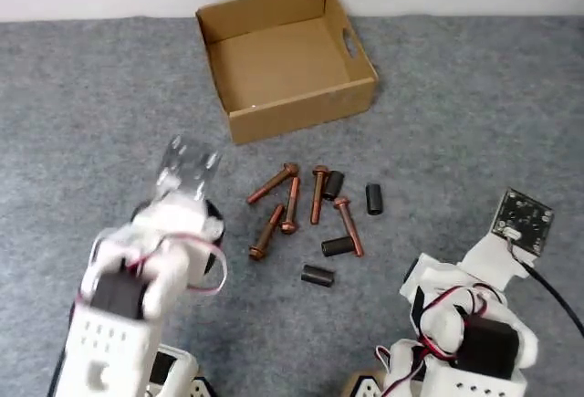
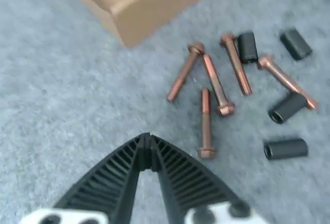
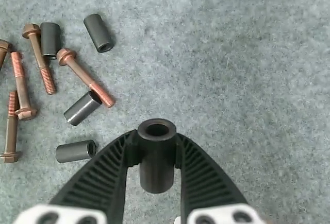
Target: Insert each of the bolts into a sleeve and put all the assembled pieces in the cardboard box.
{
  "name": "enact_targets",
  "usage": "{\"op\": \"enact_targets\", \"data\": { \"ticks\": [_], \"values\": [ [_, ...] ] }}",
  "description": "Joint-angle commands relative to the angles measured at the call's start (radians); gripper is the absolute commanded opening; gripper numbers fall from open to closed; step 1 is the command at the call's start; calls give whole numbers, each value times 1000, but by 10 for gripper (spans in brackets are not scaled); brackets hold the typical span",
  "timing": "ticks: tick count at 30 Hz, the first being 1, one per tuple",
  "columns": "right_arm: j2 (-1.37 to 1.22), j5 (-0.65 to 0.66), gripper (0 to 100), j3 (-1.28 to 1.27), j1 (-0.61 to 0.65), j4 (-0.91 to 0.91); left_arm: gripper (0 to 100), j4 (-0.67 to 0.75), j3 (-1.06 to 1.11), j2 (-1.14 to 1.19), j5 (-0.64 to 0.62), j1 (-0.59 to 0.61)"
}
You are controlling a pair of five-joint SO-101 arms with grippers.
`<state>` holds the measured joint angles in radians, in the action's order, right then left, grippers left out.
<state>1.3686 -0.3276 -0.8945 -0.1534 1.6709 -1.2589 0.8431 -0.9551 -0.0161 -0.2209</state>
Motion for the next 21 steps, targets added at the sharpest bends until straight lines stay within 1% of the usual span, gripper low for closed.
{"op": "enact_targets", "data": {
  "ticks": [1,5,6,7,10,13,15,18,21],
  "values": [
    [8,-6,8,8,-13,-19,5,-68,-229,278,3,-28],
    [8,-6,8,8,-13,-19,6,-83,-390,522,6,-54],
    [10,-6,8,8,-13,-19,6,-89,-427,578,25,-63],
    [10,-6,8,8,-13,-19,6,-94,-467,637,61,-71],
    [10,-6,8,8,-13,-19,6,-95,-596,793,222,-75],
    [10,-6,8,8,-13,-19,6,-92,-730,931,296,-69],
    [10,-6,8,8,-13,-19,28,-94,-808,1016,307,-77],
    [10,-6,8,8,-13,-19,86,-100,-912,1145,311,-80],
    [10,-6,8,8,-13,-19,120,-163,-1015,1269,382,-80]
  ]
}}
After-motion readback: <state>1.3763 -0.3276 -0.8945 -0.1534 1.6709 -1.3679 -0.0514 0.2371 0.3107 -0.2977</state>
